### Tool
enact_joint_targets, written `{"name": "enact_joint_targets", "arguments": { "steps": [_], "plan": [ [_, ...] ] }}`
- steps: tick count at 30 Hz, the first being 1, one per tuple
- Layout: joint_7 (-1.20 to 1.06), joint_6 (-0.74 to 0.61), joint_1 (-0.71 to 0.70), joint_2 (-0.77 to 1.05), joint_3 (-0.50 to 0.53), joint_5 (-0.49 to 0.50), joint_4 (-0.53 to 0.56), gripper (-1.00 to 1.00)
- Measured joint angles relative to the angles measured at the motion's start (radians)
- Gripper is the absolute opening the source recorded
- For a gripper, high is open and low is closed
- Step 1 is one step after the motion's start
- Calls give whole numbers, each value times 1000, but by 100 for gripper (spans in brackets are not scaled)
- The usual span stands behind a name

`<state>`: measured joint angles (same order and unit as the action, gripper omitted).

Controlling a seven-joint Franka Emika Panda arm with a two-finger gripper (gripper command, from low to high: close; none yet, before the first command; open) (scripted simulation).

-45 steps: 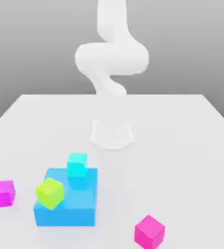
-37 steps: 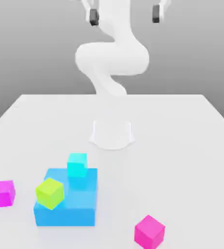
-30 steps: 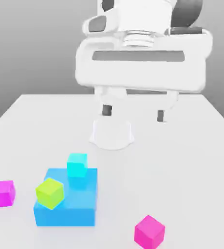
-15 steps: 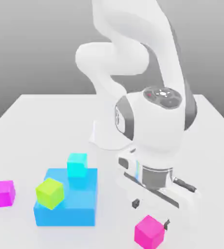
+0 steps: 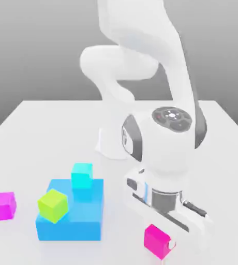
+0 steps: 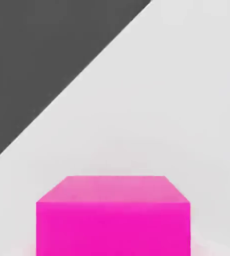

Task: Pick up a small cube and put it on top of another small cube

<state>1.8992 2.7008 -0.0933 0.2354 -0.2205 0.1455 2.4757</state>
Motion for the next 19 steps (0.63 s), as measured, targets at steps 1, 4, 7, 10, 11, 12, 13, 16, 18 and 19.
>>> {"name": "enact_joint_targets", "arguments": {
  "steps": [1, 4, 7, 10, 11, 12, 13, 16, 18, 19],
  "plan": [
    [20, -25, -19, -34, 20, -12, 10, -100],
    [92, -98, -87, -138, 88, -46, 40, -100],
    [166, -169, -196, -243, 139, -83, 71, -100],
    [233, -238, -272, -350, 182, -130, 103, -100],
    [248, -237, -282, -360, 192, -139, 112, -100],
    [256, -215, -288, -347, 198, -143, 120, -100],
    [261, -183, -292, -323, 200, -145, 128, -100],
    [265, -82, -290, -241, 206, -145, 147, 100],
    [265, -82, -289, -241, 206, -145, 147, 100],
    [265, -82, -288, -241, 206, -145, 147, 100]
  ]
}}
